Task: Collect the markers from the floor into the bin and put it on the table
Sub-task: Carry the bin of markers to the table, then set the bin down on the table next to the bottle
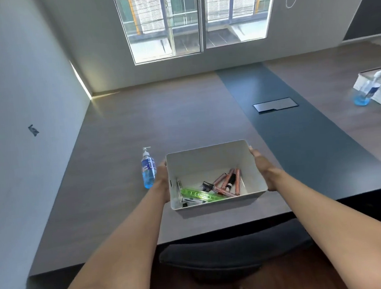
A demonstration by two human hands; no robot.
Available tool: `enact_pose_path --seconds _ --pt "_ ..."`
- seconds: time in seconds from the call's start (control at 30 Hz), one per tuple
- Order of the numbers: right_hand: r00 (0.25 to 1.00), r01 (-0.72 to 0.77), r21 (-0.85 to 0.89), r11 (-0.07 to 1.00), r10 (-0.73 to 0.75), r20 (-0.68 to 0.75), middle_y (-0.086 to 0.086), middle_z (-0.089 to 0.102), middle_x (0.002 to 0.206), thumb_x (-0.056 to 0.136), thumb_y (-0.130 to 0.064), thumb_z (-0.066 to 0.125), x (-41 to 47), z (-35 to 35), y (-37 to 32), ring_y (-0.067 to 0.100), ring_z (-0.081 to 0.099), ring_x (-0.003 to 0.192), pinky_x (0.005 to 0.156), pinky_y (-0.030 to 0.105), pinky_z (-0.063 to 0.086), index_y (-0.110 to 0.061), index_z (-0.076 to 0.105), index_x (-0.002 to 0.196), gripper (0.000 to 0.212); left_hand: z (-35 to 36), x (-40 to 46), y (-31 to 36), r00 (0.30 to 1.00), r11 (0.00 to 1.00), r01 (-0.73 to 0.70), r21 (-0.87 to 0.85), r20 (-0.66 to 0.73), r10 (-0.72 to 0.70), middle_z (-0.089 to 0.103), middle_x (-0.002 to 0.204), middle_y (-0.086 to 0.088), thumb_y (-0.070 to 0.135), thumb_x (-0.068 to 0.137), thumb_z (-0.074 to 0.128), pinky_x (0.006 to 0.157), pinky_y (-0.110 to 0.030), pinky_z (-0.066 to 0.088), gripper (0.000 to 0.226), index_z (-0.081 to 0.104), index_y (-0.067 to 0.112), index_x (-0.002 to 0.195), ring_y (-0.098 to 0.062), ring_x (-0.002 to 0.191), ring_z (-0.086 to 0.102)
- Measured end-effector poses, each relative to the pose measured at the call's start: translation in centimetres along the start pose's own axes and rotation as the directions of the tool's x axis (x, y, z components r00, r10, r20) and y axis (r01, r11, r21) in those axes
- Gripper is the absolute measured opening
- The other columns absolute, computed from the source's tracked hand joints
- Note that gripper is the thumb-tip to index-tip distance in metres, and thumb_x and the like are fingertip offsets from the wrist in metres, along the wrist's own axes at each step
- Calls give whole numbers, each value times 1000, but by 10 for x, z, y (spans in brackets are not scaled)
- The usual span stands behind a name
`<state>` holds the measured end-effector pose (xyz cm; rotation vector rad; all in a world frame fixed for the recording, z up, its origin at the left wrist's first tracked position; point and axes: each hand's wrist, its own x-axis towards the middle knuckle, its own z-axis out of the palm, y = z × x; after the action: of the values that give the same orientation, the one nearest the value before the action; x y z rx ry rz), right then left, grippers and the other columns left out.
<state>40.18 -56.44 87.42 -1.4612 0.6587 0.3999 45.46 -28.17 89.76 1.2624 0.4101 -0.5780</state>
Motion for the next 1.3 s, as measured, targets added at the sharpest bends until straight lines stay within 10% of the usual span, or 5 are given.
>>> enact_pose_path --seconds 0.43,0.63,0.83,1.03,1.3 --pt "991 -115 106 988 107 79 29 66 122 81 -82 37 100 -14 18 39 66 95 81 44 54 -16 68 124 84 -7 111 -34 985 992 124 -14 -120 -125 64 97 -10 53 75 59 79 -37 50 43 65 23 106 -29 84 62" --pt "989 -140 100 985 134 61 29 64 126 75 -85 42 136 -13 18 51 60 116 103 66 43 -21 68 124 85 -9 141 -28 983 988 151 -44 -98 -154 68 80 -4 52 80 55 69 -32 53 35 67 22 93 -23 71 64" --pt "993 -104 77 992 99 67 25 67 122 82 -81 37 162 -7 -6 47 65 111 97 58 52 -20 68 124 80 -10 178 -9 985 987 152 -58 -73 -156 67 71 -1 50 87 48 60 -28 50 35 67 22 81 -19 62 62" --pt "993 -113 -22 993 113 23 19 72 116 77 -86 36 198 -8 -38 39 71 104 84 46 59 -21 67 124 86 -4 210 14 994 995 73 -66 -78 -78 67 87 -4 50 82 53 71 -33 53 35 69 22 93 -24 76 64" --pt "993 -121 -69 990 121 1 10 58 142 47 -105 41 268 -33 -36 34 60 125 108 58 43 -30 54 139 119 3 237 40 990 996 85 14 -112 -83 65 106 -7 52 75 58 68 -31 54 47 66 22 110 -26 79 64"
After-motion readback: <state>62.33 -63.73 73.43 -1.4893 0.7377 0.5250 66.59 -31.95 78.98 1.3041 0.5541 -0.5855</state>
